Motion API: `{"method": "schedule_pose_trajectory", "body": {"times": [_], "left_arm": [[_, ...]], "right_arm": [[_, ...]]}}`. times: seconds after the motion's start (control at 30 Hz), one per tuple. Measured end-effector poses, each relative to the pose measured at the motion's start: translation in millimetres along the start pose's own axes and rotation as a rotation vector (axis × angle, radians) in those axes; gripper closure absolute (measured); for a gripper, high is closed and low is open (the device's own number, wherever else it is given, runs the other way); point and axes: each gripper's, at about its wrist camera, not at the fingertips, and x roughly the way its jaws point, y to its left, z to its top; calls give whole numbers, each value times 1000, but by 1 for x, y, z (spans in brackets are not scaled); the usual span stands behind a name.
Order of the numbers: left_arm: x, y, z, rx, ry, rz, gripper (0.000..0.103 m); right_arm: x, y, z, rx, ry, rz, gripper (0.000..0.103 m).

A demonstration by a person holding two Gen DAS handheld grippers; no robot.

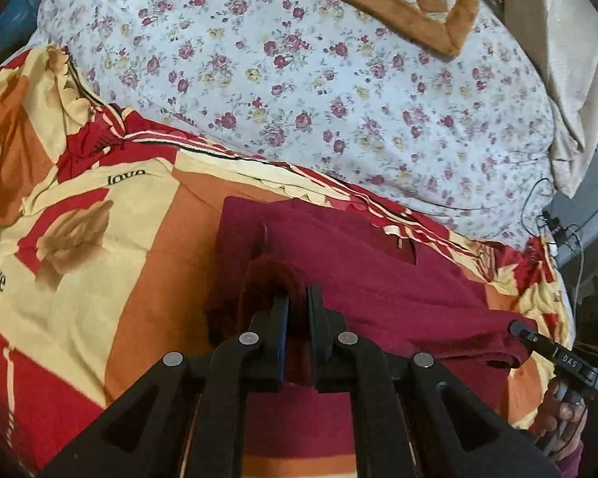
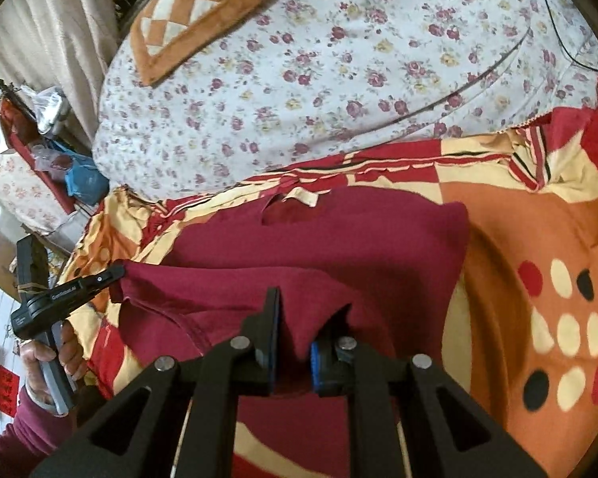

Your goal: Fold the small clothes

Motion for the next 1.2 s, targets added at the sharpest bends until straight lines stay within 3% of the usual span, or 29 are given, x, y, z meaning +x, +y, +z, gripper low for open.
{"method": "schedule_pose_trajectory", "body": {"times": [0.57,0.7,0.77,0.8,0.87,0.9,1.0,1.1,1.2], "left_arm": [[54,-8,30,25,44,62,103],[67,-3,35,7,61,44,103],[68,0,40,-9,46,7,97],[67,2,43,-16,39,-6,94],[62,6,49,-33,12,-1,72],[56,9,51,-45,-5,-5,69],[41,14,55,-65,-27,-36,67],[24,12,51,-44,-74,-27,66],[26,6,46,-8,-68,-3,65]], "right_arm": [[50,-29,28,55,64,-44,91],[57,-38,34,79,76,-32,91],[58,-45,39,117,77,-15,90],[56,-47,41,129,71,-13,84],[45,-50,46,159,29,-27,67],[35,-53,49,179,-5,-21,57],[10,-49,49,159,-52,-21,54],[-19,-29,37,49,-108,-54,54],[-22,-11,26,-27,-90,-30,54]]}}
